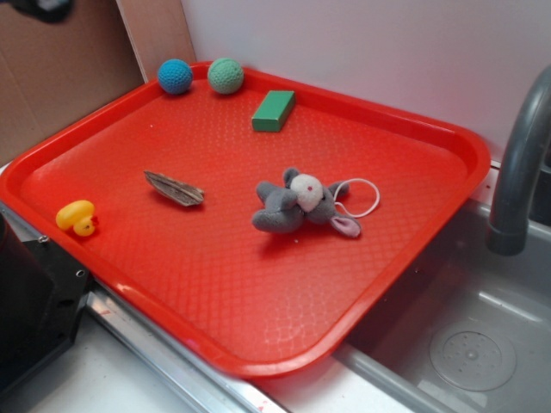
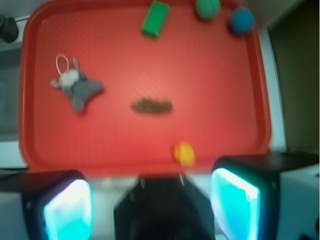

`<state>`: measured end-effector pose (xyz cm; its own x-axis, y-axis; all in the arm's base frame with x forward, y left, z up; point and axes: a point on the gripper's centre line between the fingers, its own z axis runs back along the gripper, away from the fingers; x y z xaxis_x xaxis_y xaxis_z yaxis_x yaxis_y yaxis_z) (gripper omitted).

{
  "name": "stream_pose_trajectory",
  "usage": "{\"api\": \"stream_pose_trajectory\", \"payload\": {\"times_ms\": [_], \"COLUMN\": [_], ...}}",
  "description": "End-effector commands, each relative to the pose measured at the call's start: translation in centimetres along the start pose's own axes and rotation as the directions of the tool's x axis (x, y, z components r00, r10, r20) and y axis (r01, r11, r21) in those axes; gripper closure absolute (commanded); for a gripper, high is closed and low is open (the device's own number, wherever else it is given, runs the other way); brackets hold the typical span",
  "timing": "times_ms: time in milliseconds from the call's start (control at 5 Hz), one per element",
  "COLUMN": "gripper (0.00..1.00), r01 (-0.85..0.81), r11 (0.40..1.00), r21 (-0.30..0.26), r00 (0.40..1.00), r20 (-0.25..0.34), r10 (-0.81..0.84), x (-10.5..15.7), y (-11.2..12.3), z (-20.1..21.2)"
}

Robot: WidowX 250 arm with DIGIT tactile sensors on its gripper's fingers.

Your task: Grab the gray animal.

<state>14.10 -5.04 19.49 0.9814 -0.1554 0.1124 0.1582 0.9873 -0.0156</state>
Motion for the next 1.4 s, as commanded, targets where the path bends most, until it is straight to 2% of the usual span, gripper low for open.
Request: {"api": "stream_pose_trajectory", "payload": {"times_ms": [0,600,800,1000,1200], "gripper": [0.0,0.0,0.0,0.0,0.0], "r01": [0.17,0.17,0.234,0.31,0.391], "r11": [0.985,0.985,0.972,0.95,0.918], "r21": [-0.04,-0.04,-0.033,-0.04,-0.064], "r00": [0.985,0.985,0.971,0.951,0.92], "r20": [0.014,0.014,-0.034,0.024,0.035], "r10": [-0.169,-0.169,-0.235,-0.309,-0.39], "x": [4.1,4.1,7.0,8.8,9.2], "y": [-2.3,-2.3,-3.1,-4.2,-5.5], "z": [-7.0,-7.0,-9.8,-12.2,-13.2]}}
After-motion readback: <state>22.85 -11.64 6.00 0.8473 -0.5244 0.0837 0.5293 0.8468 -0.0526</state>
